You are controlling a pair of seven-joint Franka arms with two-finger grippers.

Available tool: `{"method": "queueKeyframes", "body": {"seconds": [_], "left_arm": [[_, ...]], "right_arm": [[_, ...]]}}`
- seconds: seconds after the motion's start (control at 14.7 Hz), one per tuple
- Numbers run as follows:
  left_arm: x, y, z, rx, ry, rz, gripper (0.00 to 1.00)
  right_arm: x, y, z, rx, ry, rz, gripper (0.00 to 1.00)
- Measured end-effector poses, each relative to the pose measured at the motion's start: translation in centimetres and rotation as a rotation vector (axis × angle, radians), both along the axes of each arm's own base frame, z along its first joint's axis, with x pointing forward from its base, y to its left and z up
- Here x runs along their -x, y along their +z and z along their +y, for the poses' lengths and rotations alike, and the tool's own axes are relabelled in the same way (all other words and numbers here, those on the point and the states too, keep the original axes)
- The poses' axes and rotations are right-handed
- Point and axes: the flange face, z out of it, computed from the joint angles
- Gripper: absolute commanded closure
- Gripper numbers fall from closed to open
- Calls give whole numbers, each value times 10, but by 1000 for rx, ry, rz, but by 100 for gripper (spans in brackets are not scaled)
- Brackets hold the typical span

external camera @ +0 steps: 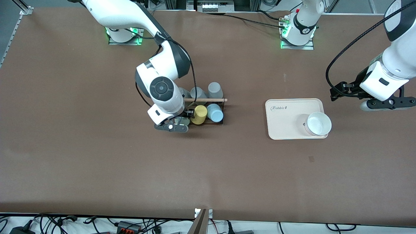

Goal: Hang scattered cups on rack with three cups

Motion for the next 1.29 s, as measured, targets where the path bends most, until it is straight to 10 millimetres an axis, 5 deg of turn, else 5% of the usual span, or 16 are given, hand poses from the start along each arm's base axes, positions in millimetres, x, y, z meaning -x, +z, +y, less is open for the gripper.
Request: {"method": "queueKeyframes", "body": {"seconds": [0.2,0.41,0.61,0.88,1.02,1.29], "left_arm": [[0,0,1,0,2,1,0],[0,0,1,0,2,1,0],[0,-1,1,1,2,2,0],[0,-1,1,1,2,3,0],[0,-1,1,1,2,3,0],[-1,-1,1,1,2,3,0]], "right_arm": [[-24,68,-47,-6,-71,-31,0],[-52,135,-125,-1,-136,-31,0],[-72,168,-206,-6,-85,-42,0],[-70,198,-302,1,-48,-4,0],[-61,215,-327,1,-50,-9,0],[-24,236,-346,21,-29,-32,0]]}}
